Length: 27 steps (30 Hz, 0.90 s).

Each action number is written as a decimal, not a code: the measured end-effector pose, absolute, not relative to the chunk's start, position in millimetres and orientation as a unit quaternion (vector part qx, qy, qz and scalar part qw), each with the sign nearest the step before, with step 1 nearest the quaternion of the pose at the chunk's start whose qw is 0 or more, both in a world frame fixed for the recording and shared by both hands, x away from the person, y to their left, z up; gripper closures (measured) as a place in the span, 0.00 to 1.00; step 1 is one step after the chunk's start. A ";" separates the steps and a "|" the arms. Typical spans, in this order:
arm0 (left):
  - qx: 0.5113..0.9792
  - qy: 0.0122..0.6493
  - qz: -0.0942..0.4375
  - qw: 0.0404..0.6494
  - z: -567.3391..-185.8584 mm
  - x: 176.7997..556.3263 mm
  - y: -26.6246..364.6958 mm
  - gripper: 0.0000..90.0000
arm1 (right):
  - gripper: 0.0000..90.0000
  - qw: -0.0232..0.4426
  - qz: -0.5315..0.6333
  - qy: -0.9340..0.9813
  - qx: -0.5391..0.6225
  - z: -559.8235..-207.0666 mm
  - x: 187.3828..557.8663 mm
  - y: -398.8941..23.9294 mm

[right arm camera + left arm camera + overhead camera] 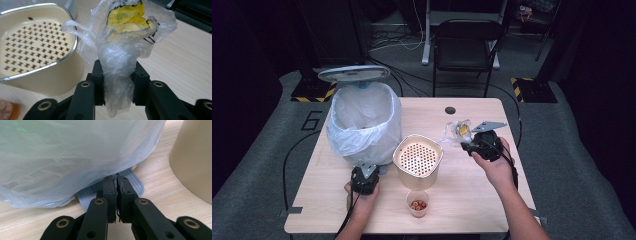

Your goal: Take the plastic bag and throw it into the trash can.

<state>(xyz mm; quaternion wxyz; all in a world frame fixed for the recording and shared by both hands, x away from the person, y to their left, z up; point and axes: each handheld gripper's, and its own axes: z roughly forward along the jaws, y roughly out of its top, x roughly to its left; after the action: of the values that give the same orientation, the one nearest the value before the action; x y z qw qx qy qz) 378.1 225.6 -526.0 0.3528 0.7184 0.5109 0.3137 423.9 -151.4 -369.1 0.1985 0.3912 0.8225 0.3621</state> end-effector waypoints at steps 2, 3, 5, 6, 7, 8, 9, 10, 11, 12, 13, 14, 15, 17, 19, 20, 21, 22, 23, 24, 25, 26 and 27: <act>0.715 0.511 0.318 0.355 -526.7 378.3 225.2 0.95 | 0.78 0.198 0.368 0.824 0.384 -362.0 424.0 -148.2; 0.719 0.511 0.313 0.352 -525.8 378.0 225.7 0.95 | 0.78 0.197 0.370 0.824 0.381 -358.0 423.9 -146.2; 0.715 0.511 0.318 0.356 -526.7 378.4 225.2 0.95 | 0.78 0.192 0.377 0.828 0.369 -348.0 425.0 -138.9; 0.719 0.511 0.313 0.353 -525.9 378.0 225.6 0.95 | 0.78 0.192 0.377 0.828 0.369 -348.0 425.0 -138.9; 0.718 0.511 0.314 0.353 -526.0 378.1 225.6 0.95 | 0.78 0.194 0.375 0.831 0.362 -342.6 426.0 -132.4; 0.718 0.511 0.313 0.353 -526.0 378.1 225.7 0.95 | 0.78 0.194 0.375 0.831 0.362 -342.6 426.0 -132.4; 0.718 0.511 0.313 0.353 -526.0 378.1 225.7 0.95 | 0.78 0.192 0.372 0.834 0.359 -338.5 426.7 -125.8; 0.718 0.511 0.314 0.353 -526.0 378.1 225.6 0.95 | 0.78 0.192 0.372 0.834 0.359 -338.5 426.7 -125.8; 0.718 0.511 0.314 0.354 -526.2 378.1 225.6 0.95 | 0.78 0.193 0.374 0.835 0.355 -337.2 427.8 -122.7; 0.716 0.511 0.316 0.356 -526.7 378.3 225.3 0.95 | 0.78 0.193 0.372 0.838 0.350 -335.7 429.0 -120.1; 0.716 0.512 0.316 0.355 -526.6 378.2 225.3 0.95 | 0.78 0.189 0.372 0.839 0.349 -334.0 430.8 -114.4; 0.716 0.512 0.316 0.355 -526.6 378.2 225.3 0.95 | 0.78 0.189 0.372 0.839 0.349 -334.0 430.8 -114.4; 0.715 0.512 0.315 0.356 -526.7 378.2 225.3 0.95 | 0.78 0.187 0.373 0.839 0.350 -333.3 431.3 -111.5; 0.715 0.512 0.316 0.355 -526.7 378.2 225.2 0.95 | 0.78 0.182 0.376 0.838 0.350 -331.8 432.0 -106.1; 0.715 0.512 0.314 0.356 -526.6 378.2 225.3 0.95 | 0.78 0.183 0.376 0.843 0.338 -329.8 433.6 -101.5; 0.716 0.512 0.316 0.355 -526.5 378.3 225.6 0.95 | 0.78 0.181 0.376 0.844 0.338 -329.0 433.5 -99.8; 0.716 0.512 0.315 0.355 -526.5 378.2 225.4 0.95 | 0.78 0.179 0.378 0.844 0.336 -328.0 433.8 -97.6; 0.716 0.512 0.315 0.356 -526.6 378.2 225.4 0.95 | 0.78 0.178 0.380 0.844 0.333 -327.0 434.3 -95.7; 0.716 0.512 0.315 0.355 -526.6 378.3 225.4 0.95 | 0.78 0.176 0.381 0.845 0.331 -325.7 434.6 -93.7; 0.715 0.513 0.314 0.356 -526.7 378.1 225.2 0.95 | 0.78 0.178 0.384 0.845 0.327 -324.7 435.1 -91.7; 0.715 0.513 0.314 0.356 -526.7 378.1 225.2 0.95 | 0.78 0.177 0.384 0.845 0.326 -323.5 434.8 -89.3; 0.715 0.512 0.316 0.356 -526.7 378.2 225.3 0.95 | 0.78 0.178 0.388 0.846 0.321 -322.7 435.3 -87.2; 0.715 0.513 0.314 0.356 -526.7 378.1 225.2 0.95 | 0.78 0.177 0.390 0.845 0.320 -321.8 435.3 -84.9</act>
<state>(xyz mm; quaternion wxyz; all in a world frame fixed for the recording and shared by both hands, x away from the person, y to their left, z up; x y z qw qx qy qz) 378.1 225.2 -526.7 0.3560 0.7153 0.5127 0.3143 435.3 -84.9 -321.8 0.1766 0.3203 0.8452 0.3897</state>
